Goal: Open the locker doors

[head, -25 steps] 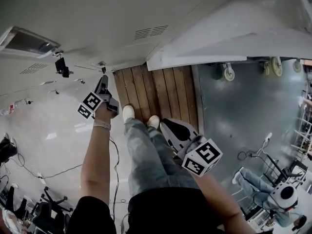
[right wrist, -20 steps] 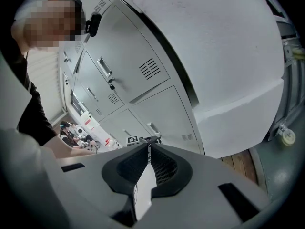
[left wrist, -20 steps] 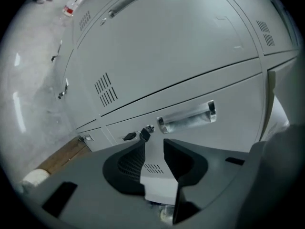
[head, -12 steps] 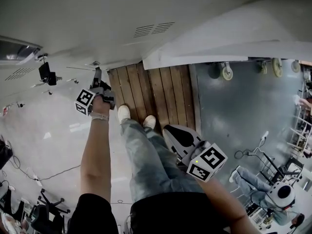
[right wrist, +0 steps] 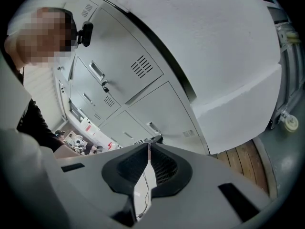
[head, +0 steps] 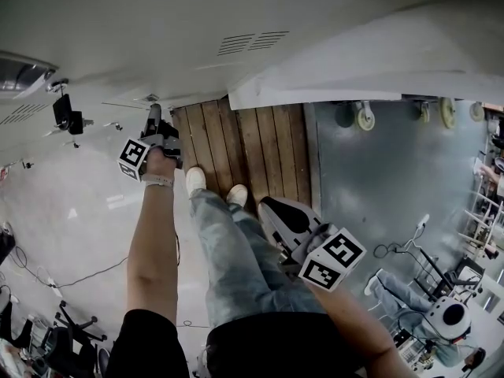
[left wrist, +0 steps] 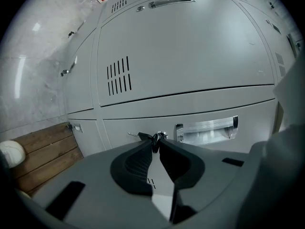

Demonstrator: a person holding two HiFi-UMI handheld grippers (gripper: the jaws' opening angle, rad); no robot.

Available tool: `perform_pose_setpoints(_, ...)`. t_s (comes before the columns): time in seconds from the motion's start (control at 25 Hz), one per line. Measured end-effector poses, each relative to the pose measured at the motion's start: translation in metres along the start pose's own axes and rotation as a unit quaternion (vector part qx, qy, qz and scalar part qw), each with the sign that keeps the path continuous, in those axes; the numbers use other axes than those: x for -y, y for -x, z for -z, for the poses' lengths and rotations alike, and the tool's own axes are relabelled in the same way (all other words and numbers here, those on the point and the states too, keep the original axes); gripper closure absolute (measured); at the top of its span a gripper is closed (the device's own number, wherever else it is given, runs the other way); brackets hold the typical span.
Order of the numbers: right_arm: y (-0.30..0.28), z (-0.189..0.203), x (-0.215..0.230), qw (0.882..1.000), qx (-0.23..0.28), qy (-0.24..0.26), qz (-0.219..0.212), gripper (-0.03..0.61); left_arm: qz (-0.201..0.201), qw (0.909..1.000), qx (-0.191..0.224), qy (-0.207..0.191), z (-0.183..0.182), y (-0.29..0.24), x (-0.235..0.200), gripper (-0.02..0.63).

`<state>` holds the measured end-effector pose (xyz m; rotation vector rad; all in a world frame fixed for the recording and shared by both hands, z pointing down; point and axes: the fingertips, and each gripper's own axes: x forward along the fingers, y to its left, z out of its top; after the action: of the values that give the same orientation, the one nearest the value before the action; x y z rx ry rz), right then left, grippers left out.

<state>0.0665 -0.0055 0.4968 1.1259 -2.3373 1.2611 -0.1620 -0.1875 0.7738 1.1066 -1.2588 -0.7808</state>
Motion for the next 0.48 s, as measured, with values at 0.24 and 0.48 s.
perform_pose_setpoints(0.24, 0.001, 0.002, -0.002, 1.000, 0.000, 0.003, -0.006, 0.535, 0.008, 1.0000, 0.003, 0.003, 0.003, 0.008, -0.002, 0.553)
perform_pose_setpoints(0.48, 0.003, 0.005, -0.008, 1.000, 0.003, 0.006, -0.015, 0.535, 0.020, 0.9994, 0.009, 0.027, 0.019, 0.031, -0.010, 0.552)
